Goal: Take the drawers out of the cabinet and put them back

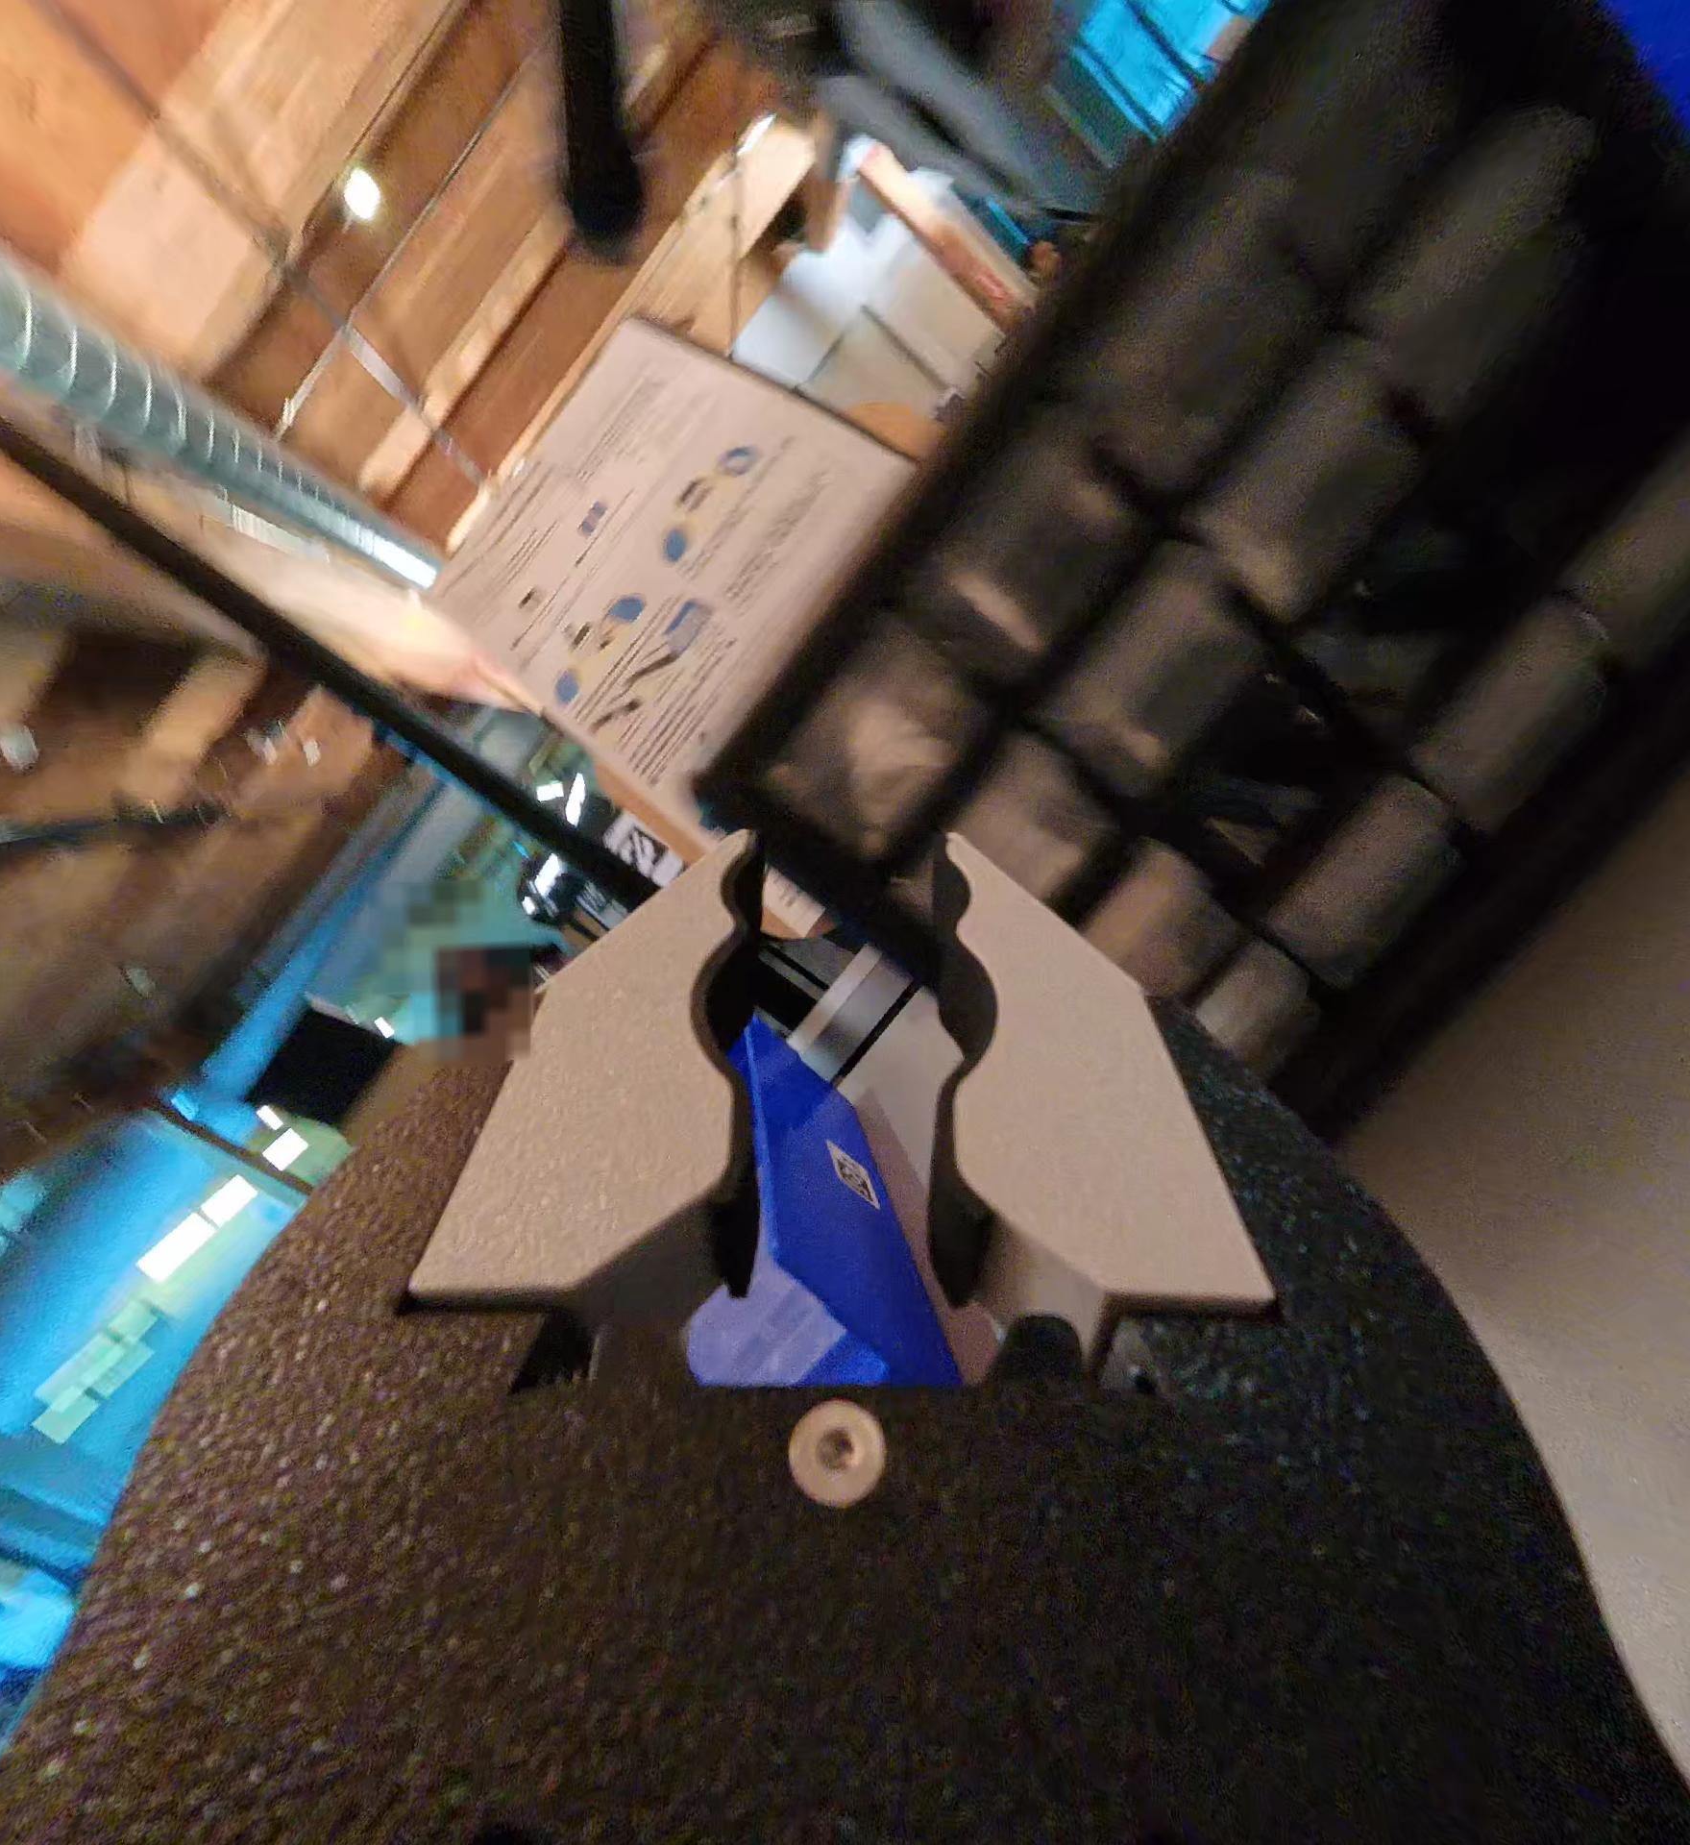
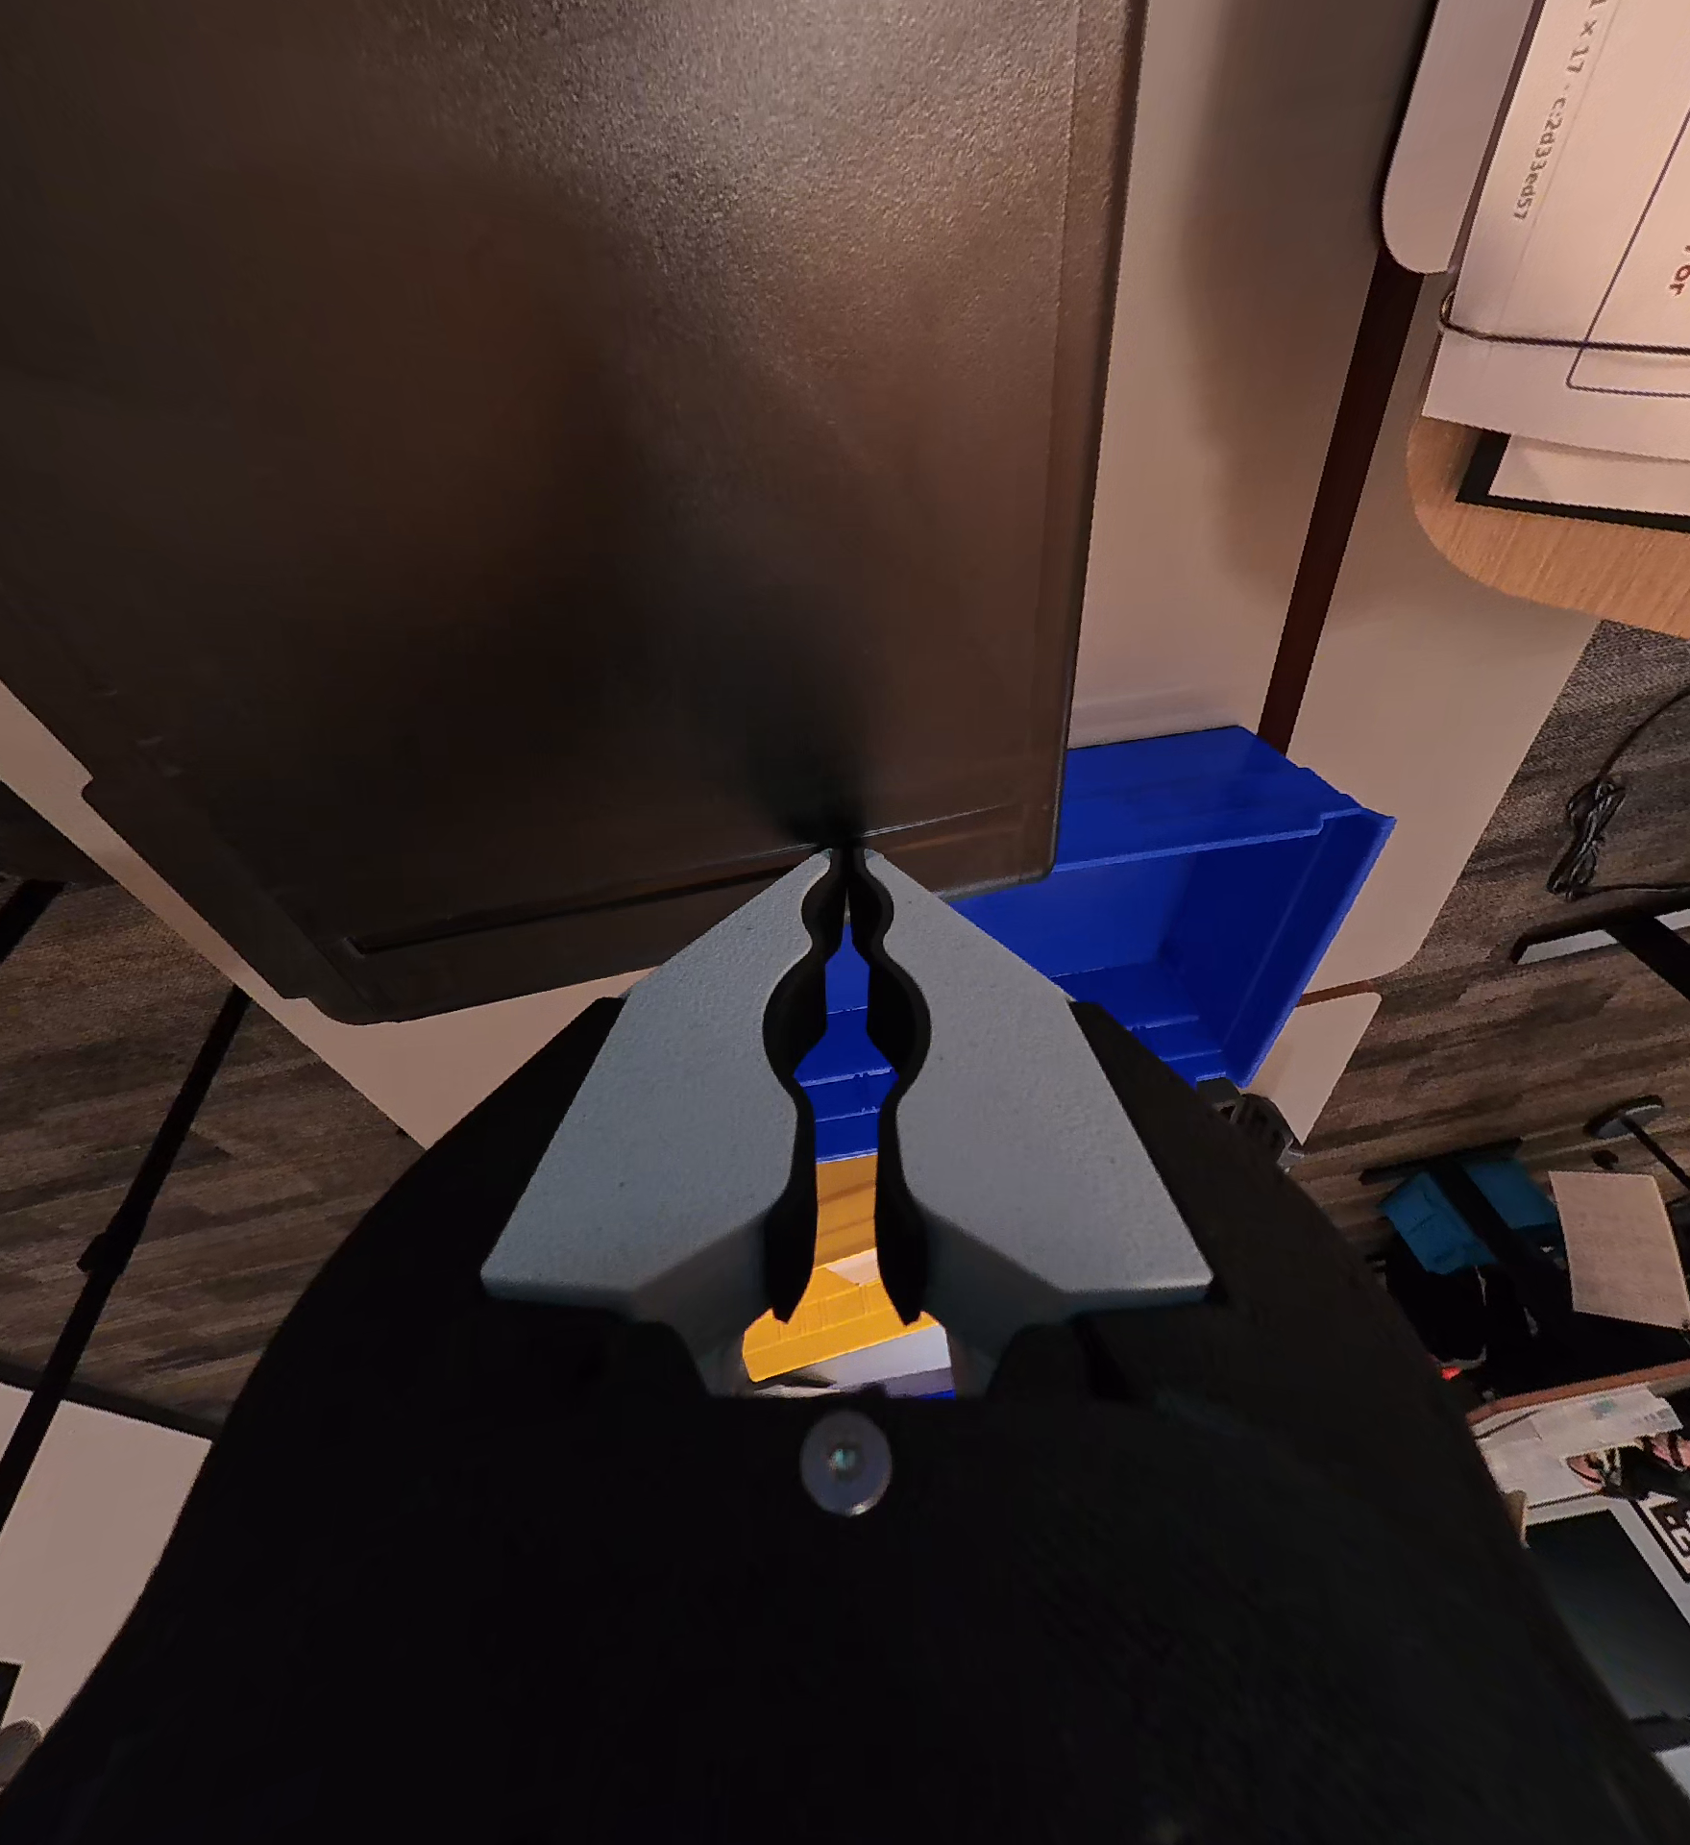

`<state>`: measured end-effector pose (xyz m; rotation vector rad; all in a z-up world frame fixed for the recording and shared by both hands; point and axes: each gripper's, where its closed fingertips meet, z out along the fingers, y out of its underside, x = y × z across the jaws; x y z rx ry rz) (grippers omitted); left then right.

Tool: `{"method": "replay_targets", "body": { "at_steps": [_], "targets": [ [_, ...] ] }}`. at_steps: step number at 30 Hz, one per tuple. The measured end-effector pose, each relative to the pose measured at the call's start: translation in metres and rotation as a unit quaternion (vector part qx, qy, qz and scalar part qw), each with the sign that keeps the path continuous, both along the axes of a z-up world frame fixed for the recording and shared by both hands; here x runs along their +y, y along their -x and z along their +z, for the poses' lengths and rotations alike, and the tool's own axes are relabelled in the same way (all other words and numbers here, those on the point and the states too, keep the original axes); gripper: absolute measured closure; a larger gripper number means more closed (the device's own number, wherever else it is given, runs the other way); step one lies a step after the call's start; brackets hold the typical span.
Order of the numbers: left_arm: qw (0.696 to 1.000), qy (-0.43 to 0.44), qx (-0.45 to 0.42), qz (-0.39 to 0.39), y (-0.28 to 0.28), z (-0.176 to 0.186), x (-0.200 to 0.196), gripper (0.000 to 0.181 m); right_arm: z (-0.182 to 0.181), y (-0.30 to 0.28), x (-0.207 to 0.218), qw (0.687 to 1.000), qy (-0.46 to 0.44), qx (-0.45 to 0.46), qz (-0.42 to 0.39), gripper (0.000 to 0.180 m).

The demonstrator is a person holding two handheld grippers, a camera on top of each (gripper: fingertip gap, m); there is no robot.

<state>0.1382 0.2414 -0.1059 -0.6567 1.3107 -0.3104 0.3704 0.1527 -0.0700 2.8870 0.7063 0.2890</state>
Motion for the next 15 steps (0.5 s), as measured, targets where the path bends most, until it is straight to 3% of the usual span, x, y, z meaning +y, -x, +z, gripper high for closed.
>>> {"method": "replay_targets", "body": {
  "at_steps": [3,6,9,11,15],
  "targets": [
    [0.989,0.136,-0.04,0.029,0.014,0.041,0.059,0.165,0.0,0.0,0.0,1.0,-0.002,-0.002,0.0,0.18],
    [0.963,0.255,-0.003,0.087,0.011,0.04,0.136,0.157,0.0,0.0,0.0,1.0,-0.004,-0.006,0.001,0.18],
    [0.903,0.375,0.152,0.147,-0.002,-0.02,0.194,0.135,0.0,0.0,0.0,1.0,-0.005,-0.006,0.001,0.18],
    [0.852,0.432,0.246,0.167,-0.008,-0.06,0.213,0.131,0.0,0.0,0.0,1.0,-0.005,-0.006,0.001,0.18],
    [0.783,0.456,0.361,0.222,-0.009,-0.115,0.24,0.128,0.0,0.0,0.0,1.0,-0.003,-0.004,0.0,0.18]
  ]
}}
